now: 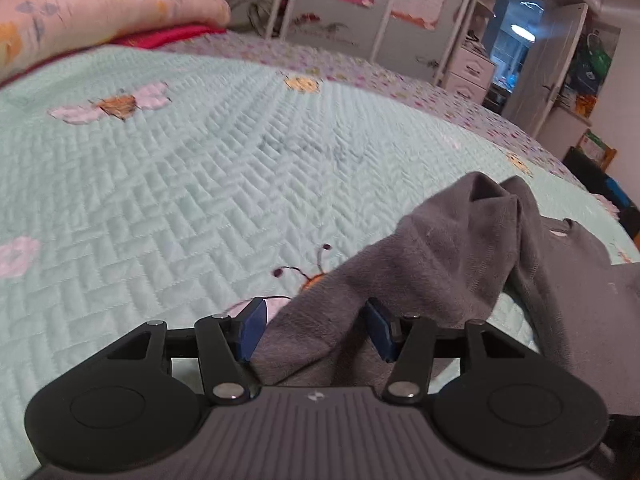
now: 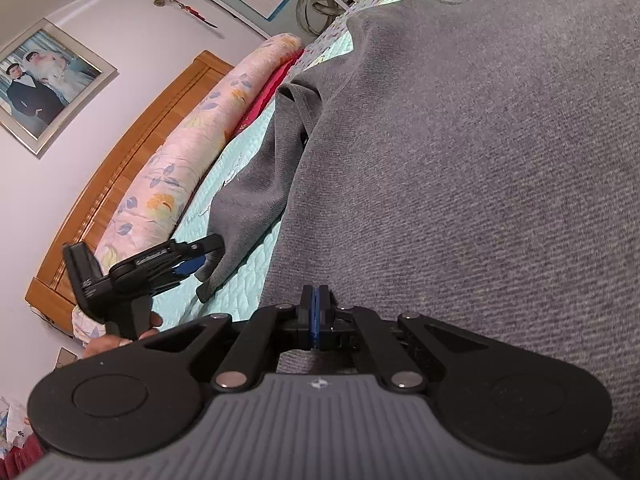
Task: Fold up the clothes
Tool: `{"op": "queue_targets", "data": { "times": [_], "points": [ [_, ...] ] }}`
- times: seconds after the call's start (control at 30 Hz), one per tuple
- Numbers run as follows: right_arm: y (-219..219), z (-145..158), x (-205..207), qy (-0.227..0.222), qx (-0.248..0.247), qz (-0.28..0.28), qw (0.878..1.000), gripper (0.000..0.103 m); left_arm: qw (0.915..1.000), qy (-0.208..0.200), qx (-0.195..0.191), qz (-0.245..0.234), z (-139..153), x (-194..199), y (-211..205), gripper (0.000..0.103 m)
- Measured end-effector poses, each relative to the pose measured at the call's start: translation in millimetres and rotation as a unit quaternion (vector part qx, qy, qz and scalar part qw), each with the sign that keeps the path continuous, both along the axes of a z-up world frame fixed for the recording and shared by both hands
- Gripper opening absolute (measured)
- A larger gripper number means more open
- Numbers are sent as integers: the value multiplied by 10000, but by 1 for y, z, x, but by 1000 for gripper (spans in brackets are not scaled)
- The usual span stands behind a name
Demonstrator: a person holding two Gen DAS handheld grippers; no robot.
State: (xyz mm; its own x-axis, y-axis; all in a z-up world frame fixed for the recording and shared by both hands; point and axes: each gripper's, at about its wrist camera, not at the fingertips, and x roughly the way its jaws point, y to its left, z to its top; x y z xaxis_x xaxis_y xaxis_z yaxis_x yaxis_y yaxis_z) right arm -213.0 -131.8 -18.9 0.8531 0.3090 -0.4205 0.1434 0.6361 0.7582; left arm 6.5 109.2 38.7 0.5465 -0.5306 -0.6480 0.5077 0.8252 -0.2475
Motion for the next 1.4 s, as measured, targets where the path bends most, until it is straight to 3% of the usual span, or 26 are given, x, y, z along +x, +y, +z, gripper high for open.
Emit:
{"op": "queue_targets", "data": {
  "times": [0.03,0.1,0.13,0.2,0.27,0.33,0.4,0.5,0.67,0.77,0.83,0.93,1.03,1.1,1.17,1.27,1.33,1.4],
  "points": [
    [0,0,0,-2,3,1,10000,0,9999,57,43,-74,0,0,-3,52],
    [0,0,0,-7,10,2,10000,0,9995,145,138,-226,-1,0,-8,25],
    [0,0,0,-9,14,2,10000,0,9993,135,182,-286,2,-2,-9,4],
    [0,0,1,-13,21,3,10000,0,9998,124,62,-159,12,-5,-5,5],
    [0,0,1,-18,28,5,10000,0,9993,6,-322,171,33,-7,10,4],
    [-1,0,1,-22,35,6,10000,0,9956,-109,-737,567,54,-6,28,4],
    [-1,0,1,-27,42,7,10000,0,9914,-191,-889,943,71,0,42,4],
    [-1,0,1,-31,52,9,10000,0,9898,-267,-713,1202,89,14,45,4],
    [-2,-1,0,-37,71,11,10000,0,9911,-427,-192,1248,103,23,20,4],
    [-3,-2,0,-45,95,14,9999,0,9891,-660,-293,1280,126,30,12,4],
    [-4,-2,0,-53,115,18,9999,0,9894,-879,58,1154,145,39,-3,4],
    [-5,-2,0,-71,162,24,9998,0,9838,-922,1183,981,158,64,-32,5],
    [-5,-3,0,-87,199,27,9998,0,9734,-407,1986,1067,139,98,-38,5],
    [-6,-3,0,-96,223,32,9997,0,9678,54,2194,1234,114,117,-28,5],
    [-7,-4,0,-107,246,38,9996,0,9674,393,2179,1231,86,130,-15,11],
    [-8,-4,0,-111,268,48,9996,0,9635,428,2011,1715,62,134,9,22],
    [-8,-5,0,-114,283,54,9995,0,9636,303,1436,2234,62,125,32,25],
    [-9,-5,0,-116,288,52,9995,0,9566,171,727,2815,66,112,59,42]
  ]
}}
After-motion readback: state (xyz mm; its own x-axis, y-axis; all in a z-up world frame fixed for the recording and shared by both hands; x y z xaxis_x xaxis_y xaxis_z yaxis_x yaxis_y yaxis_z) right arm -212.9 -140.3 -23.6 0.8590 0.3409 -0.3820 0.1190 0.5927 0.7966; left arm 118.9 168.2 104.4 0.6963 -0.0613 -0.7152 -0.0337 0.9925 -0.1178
